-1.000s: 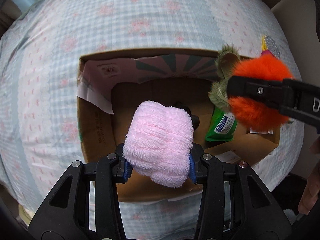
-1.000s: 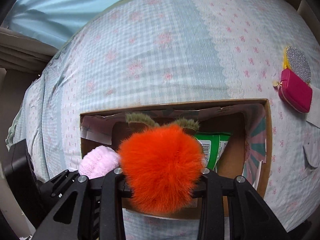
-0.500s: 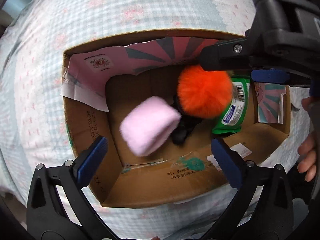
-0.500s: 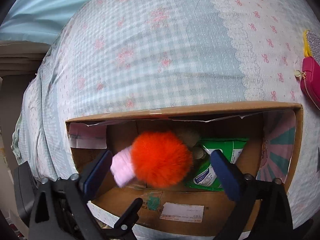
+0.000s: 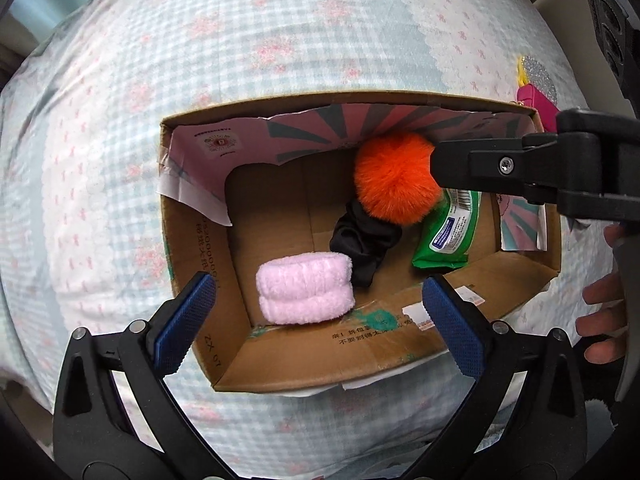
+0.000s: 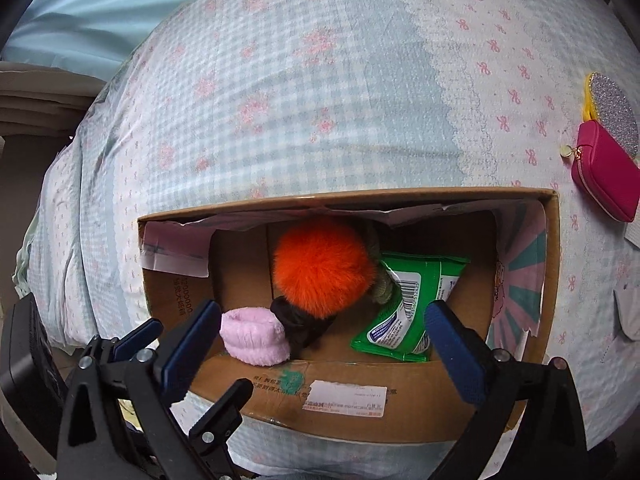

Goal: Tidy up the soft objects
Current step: 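Open both tools to drop the roll and pompom into the box, then move both tools back toward the remaining items on the bed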

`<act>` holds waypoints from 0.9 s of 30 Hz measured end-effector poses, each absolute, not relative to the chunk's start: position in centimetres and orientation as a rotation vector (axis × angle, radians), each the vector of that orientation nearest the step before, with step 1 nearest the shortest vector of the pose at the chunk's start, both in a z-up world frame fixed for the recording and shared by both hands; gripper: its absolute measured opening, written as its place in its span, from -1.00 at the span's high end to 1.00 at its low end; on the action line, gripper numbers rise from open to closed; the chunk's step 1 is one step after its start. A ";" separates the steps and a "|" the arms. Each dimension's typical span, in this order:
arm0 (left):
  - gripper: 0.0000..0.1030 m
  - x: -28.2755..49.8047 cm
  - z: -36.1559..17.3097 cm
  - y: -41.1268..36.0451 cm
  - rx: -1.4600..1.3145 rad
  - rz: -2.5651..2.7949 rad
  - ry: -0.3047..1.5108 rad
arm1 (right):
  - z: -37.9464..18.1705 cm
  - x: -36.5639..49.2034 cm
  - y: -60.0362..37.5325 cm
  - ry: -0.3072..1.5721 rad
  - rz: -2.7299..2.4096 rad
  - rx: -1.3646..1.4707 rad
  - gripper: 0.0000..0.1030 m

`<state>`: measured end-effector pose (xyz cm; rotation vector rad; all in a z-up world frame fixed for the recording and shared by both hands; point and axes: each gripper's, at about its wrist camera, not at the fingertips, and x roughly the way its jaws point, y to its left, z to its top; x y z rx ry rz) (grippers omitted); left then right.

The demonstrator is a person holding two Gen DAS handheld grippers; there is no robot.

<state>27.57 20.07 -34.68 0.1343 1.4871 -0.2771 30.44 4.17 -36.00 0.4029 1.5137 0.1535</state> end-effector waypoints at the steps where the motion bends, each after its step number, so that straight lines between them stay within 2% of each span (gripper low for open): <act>1: -0.99 27.4 -34.2 20.2 0.140 -0.278 1.478 | -35.7 30.2 4.1 1.512 0.156 0.407 -0.97; 13: -0.99 25.0 -26.8 20.6 0.137 -0.244 1.313 | -27.9 26.2 3.9 1.336 0.147 0.290 -0.97; 27: -0.99 17.9 -14.9 21.3 0.092 -0.184 1.061 | -14.7 16.3 2.0 1.036 0.108 0.167 -0.97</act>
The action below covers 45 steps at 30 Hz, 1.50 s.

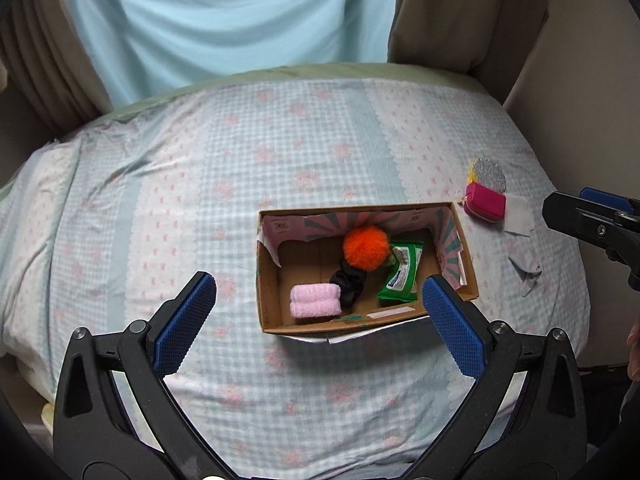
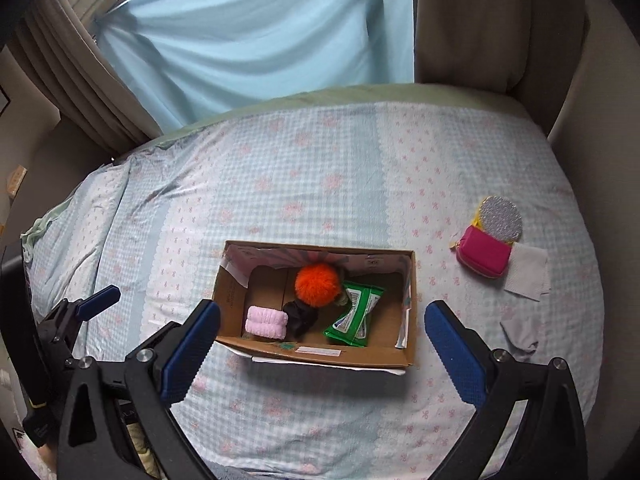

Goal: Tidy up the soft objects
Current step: 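Move both tools back toward the remaining items on the bed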

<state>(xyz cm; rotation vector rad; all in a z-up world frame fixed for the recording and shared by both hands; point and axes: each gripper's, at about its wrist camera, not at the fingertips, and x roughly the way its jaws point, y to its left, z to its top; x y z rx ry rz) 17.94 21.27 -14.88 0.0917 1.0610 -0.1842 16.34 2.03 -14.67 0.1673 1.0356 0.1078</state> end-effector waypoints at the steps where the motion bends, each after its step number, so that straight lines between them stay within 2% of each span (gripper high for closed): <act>1: -0.99 17.3 -14.0 21.2 0.090 -0.181 1.039 | -13.9 15.5 1.7 1.012 0.100 0.160 -0.97; 13: -0.99 11.0 -6.9 16.8 0.085 -0.173 0.862 | -8.2 7.2 -3.9 0.797 0.020 0.175 -0.97; 25: -0.99 10.2 -6.6 4.8 0.091 -0.271 0.824 | -9.1 1.5 -15.2 0.713 -0.132 0.182 -0.97; 33: -0.99 13.0 -11.0 -4.9 0.131 -0.357 0.894 | -14.9 -0.2 -22.1 0.737 -0.180 0.219 -0.97; 45: -0.99 21.0 -23.5 -14.9 0.213 -0.384 1.070 | -28.1 2.7 -28.4 0.902 -0.225 0.306 -0.97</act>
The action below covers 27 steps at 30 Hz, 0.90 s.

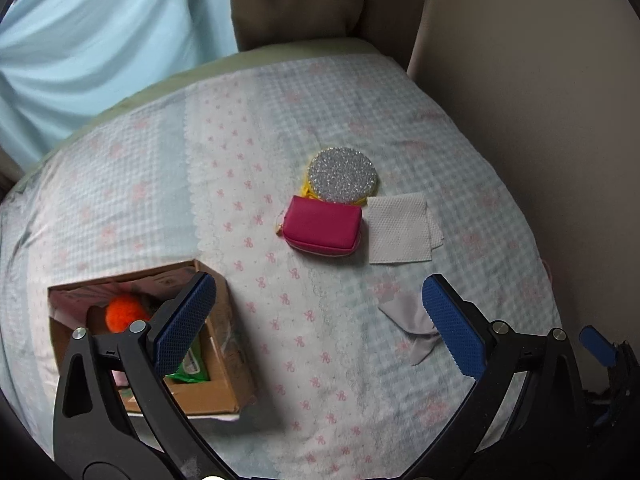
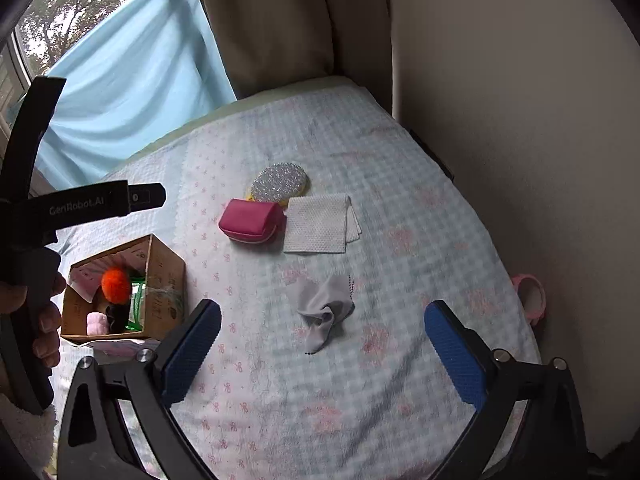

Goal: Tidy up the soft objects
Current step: 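Move both tools back toward the remaining items on the bed, then grasp the pink pouch with the left tool while the right tool grasps the grey sock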

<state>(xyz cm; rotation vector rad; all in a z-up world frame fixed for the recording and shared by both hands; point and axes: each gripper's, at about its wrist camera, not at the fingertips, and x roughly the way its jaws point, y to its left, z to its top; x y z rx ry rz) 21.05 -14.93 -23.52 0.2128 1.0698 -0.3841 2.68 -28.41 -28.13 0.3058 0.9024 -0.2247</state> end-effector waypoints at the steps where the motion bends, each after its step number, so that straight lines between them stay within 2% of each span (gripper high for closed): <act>1: -0.99 21.8 -24.6 -15.5 0.219 -0.384 1.085 | -29.0 3.1 -28.6 0.911 -0.224 0.312 -0.97; 18: -0.99 32.9 -41.4 -21.7 0.407 -0.426 1.284 | -41.7 10.8 -28.5 1.078 -0.159 0.291 -0.97; 24: -1.00 34.3 -43.5 -22.4 0.419 -0.465 1.276 | -44.7 12.6 -27.7 1.120 -0.134 0.292 -0.96; 27: -1.00 34.3 -43.7 -22.6 0.438 -0.479 1.256 | -45.9 13.4 -27.2 1.141 -0.128 0.288 -0.89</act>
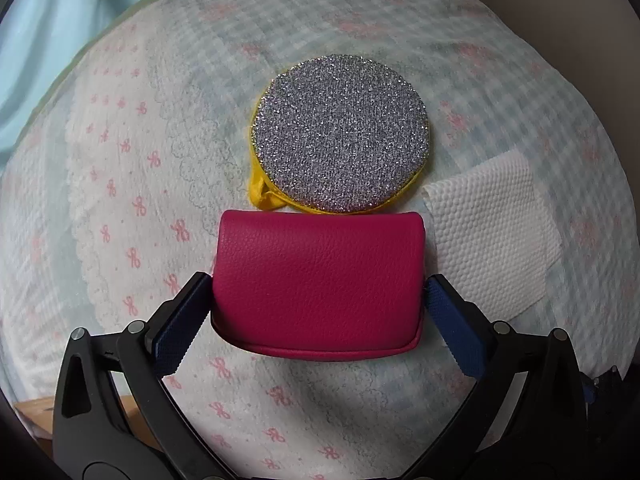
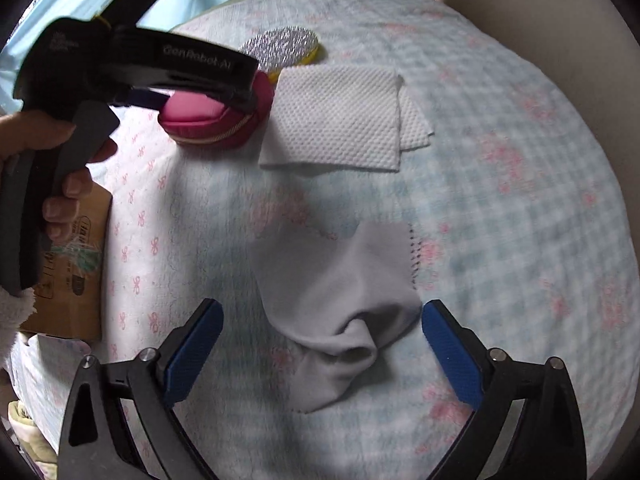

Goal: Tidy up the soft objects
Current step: 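Grasp the pink pouch with the left tool while the right tool grasps the grey sock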

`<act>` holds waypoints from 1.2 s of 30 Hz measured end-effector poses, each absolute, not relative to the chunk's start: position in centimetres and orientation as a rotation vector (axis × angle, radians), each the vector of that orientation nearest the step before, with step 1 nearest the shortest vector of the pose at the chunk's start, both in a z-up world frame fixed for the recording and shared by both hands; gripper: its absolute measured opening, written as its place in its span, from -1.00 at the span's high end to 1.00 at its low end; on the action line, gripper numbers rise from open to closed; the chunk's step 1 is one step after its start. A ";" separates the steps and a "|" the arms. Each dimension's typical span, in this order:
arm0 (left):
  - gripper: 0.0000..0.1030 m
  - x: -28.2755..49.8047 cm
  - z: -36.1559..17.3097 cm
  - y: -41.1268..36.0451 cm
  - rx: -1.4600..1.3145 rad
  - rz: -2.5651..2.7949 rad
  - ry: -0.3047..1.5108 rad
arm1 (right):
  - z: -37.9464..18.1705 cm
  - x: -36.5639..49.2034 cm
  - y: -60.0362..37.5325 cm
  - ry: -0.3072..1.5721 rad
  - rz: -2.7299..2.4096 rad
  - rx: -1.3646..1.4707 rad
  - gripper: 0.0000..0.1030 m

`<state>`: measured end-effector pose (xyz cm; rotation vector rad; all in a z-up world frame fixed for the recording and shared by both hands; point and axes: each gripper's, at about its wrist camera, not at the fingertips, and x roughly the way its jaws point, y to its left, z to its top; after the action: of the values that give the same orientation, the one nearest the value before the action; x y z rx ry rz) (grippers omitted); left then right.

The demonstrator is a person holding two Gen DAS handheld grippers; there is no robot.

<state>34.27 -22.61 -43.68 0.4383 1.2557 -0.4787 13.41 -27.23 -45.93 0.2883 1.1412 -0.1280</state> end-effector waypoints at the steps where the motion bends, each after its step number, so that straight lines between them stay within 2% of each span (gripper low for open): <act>1: -1.00 34.3 -43.7 -22.6 0.442 -0.482 1.250 | -46.2 13.6 -27.1 1.147 -0.130 0.284 -0.85; 3: -1.00 34.2 -43.7 -22.7 0.450 -0.488 1.237 | -46.5 14.0 -26.8 1.144 -0.140 0.264 -0.80; 6: -1.00 33.6 -43.6 -23.0 0.456 -0.493 1.216 | -46.5 14.3 -26.3 1.140 -0.164 0.211 -0.60; 11: -1.00 33.1 -43.5 -22.8 0.453 -0.504 1.199 | -46.4 14.4 -26.1 1.140 -0.201 0.169 -0.15; 14: -1.00 32.9 -43.4 -22.5 0.432 -0.470 1.229 | -46.4 14.1 -26.4 1.136 -0.210 0.168 0.01; 36: -1.00 35.1 -44.0 -22.4 0.455 -0.444 1.400 | -46.0 14.4 -27.0 1.145 -0.220 0.193 0.09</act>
<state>35.13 -22.41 -44.00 0.4552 1.4000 -0.4437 14.44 -27.00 -45.98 0.1930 1.1453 -0.2198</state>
